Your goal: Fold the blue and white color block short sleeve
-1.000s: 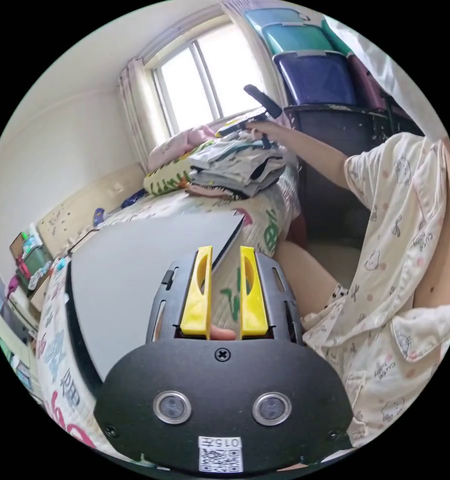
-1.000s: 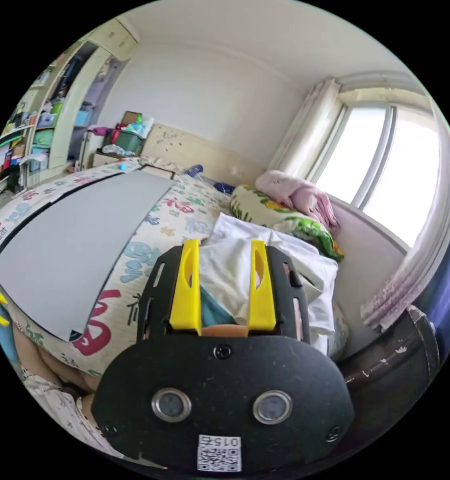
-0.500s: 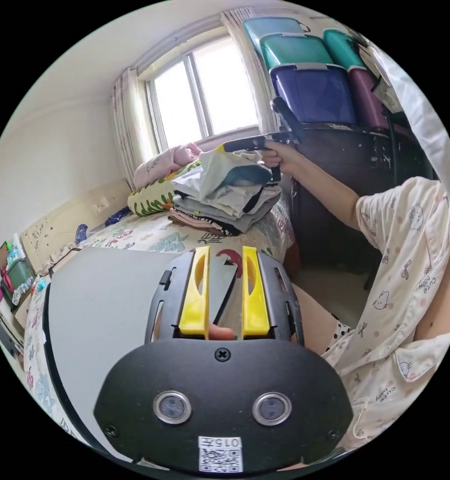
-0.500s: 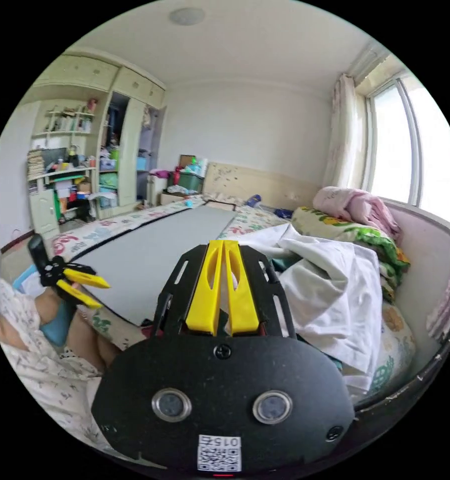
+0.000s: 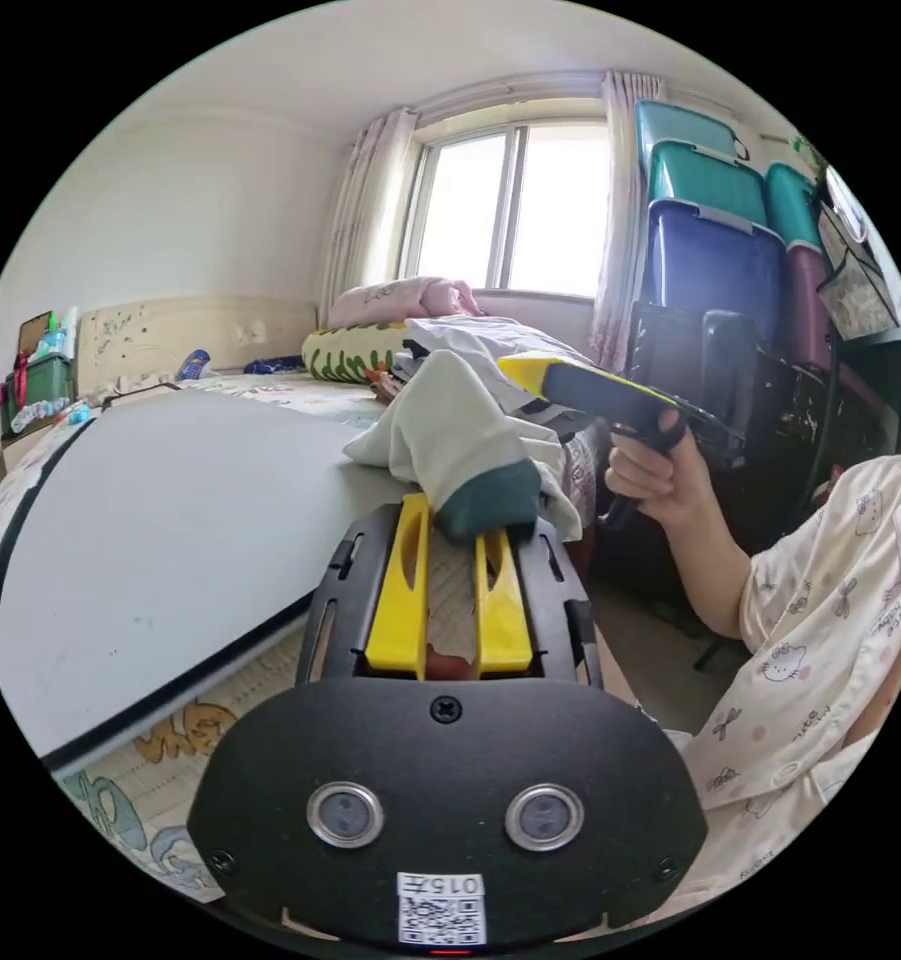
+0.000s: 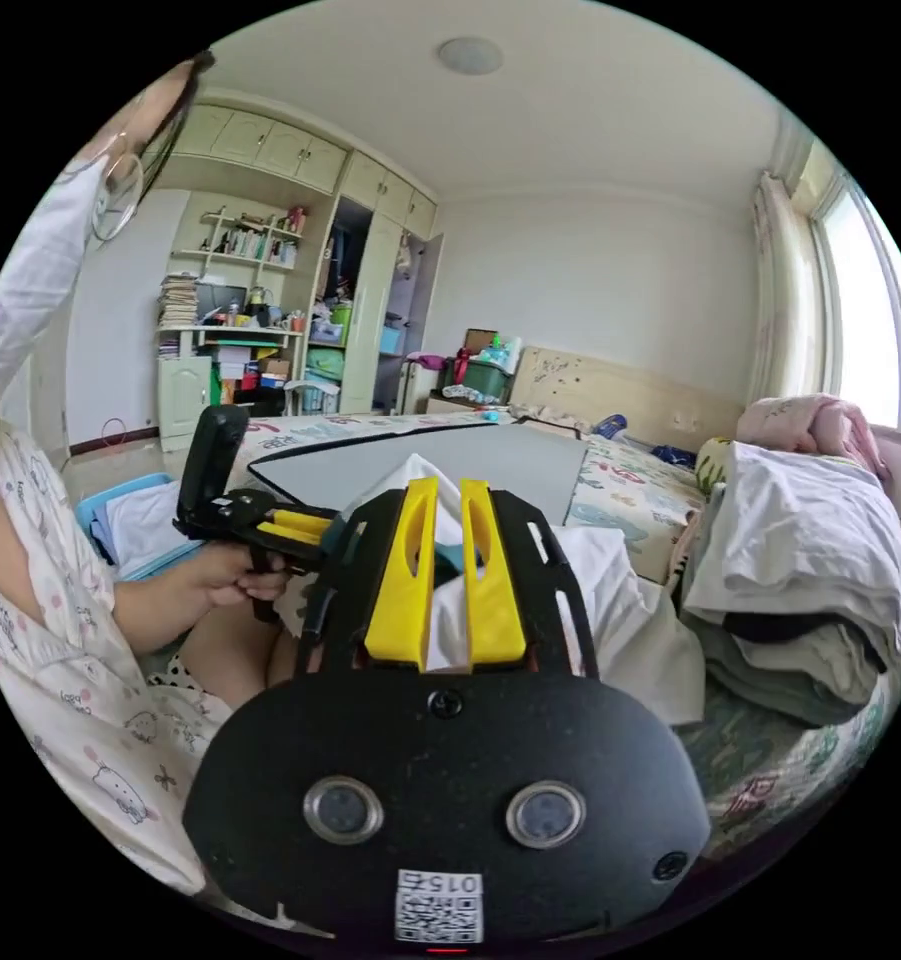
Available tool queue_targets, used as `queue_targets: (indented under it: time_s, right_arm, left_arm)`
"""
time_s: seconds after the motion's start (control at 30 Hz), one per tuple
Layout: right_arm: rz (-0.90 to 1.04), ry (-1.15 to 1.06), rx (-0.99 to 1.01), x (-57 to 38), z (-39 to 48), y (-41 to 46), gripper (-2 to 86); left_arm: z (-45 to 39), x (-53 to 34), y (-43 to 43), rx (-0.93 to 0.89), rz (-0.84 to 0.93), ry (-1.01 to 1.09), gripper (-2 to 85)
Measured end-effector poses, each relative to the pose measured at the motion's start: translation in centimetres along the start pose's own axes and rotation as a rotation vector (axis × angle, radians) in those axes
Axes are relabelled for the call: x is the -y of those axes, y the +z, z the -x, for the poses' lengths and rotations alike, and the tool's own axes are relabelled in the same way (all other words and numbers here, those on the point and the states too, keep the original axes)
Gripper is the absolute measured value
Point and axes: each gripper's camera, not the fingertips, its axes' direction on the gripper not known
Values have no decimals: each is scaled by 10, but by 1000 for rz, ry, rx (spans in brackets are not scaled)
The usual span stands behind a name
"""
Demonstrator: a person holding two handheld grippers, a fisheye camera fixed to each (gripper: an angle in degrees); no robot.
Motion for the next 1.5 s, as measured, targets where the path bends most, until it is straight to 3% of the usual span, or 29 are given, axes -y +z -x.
queue_targets:
  time_s: [0.17,0.27,0.33,0.47,0.63,0.83,0.97,1.1,1.27,1.33,1.4,1.47,1.5]
  right_arm:
    - [61,257,-16,-21,-11,-43,165]
    - [164,334,39,-21,-19,-42,153]
    - [170,365,180,-4,-30,-48,78]
    - [-31,394,230,44,-60,-114,37]
    - [-238,357,156,105,-88,-201,32]
    - [-359,269,186,157,-58,-222,32]
    - [-424,218,169,177,-28,-223,31]
    - [-371,220,203,190,-15,-184,34]
    - [-50,196,75,181,-9,-68,58]
    - [66,158,-33,153,8,-38,87]
    - [61,83,-96,127,30,-40,97]
    - [63,-14,-40,103,55,-46,99]
    - [89,-118,88,89,77,-49,100]
  left_arm:
    - [-15,-41,-26,-5,-56,9,25]
    - [-16,-60,-41,-50,-86,-16,10]
    - [-17,-70,-61,-38,-122,-34,5]
    - [-4,-73,-132,34,-244,-77,3]
    - [-6,-60,-297,269,-404,-8,2]
    - [-63,-23,-425,482,-464,159,1]
    - [-119,-4,-467,594,-497,270,1]
    - [-148,14,-491,630,-528,284,2]
    - [-125,43,-433,663,-341,225,9]
    - [-94,52,-378,718,-158,178,18]
    - [-71,50,-339,755,1,126,33]
    - [-60,44,-313,729,128,121,51]
    - [-61,41,-305,691,177,144,59]
